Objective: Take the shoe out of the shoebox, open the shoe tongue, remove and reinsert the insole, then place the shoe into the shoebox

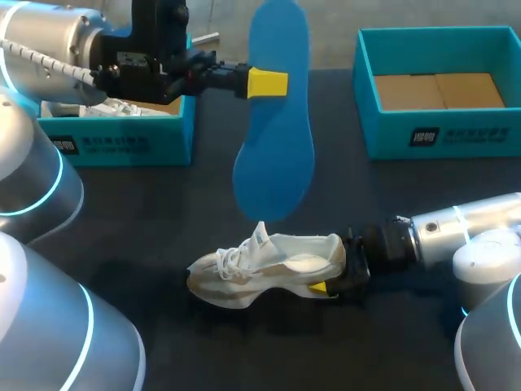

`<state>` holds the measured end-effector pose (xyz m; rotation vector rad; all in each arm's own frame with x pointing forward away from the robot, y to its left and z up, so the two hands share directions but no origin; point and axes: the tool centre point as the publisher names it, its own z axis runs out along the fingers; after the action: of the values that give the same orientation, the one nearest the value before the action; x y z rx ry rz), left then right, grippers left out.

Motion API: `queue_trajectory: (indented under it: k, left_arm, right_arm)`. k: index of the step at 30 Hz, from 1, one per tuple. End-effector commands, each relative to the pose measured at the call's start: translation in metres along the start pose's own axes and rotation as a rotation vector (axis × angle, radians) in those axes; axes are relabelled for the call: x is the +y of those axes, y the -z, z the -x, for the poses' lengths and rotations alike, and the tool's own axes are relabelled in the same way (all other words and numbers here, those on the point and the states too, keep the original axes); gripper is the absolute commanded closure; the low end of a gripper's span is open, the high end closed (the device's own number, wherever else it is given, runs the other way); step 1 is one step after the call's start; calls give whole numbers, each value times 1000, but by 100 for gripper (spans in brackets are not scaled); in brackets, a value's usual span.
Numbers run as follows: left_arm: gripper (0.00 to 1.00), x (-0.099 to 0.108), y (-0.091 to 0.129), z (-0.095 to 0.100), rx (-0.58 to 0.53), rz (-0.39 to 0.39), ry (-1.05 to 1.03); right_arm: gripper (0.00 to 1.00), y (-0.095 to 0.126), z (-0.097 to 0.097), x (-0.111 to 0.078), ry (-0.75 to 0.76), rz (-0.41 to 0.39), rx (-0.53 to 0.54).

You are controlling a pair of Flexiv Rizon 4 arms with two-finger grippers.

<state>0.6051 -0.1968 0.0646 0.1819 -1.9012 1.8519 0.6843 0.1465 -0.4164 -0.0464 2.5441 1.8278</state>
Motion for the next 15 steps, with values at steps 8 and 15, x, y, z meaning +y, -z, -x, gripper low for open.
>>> queue_trajectory:
  k: [8, 15]
  left_arm:
    - [100, 1, -1, -1, -4, 0, 1]
    - [100, 1, -1, -1, -4, 0, 1]
  right_arm:
    - [100, -2, 0, 1, -1, -6, 1]
    - [7, 2, 6, 4, 37, -26, 47]
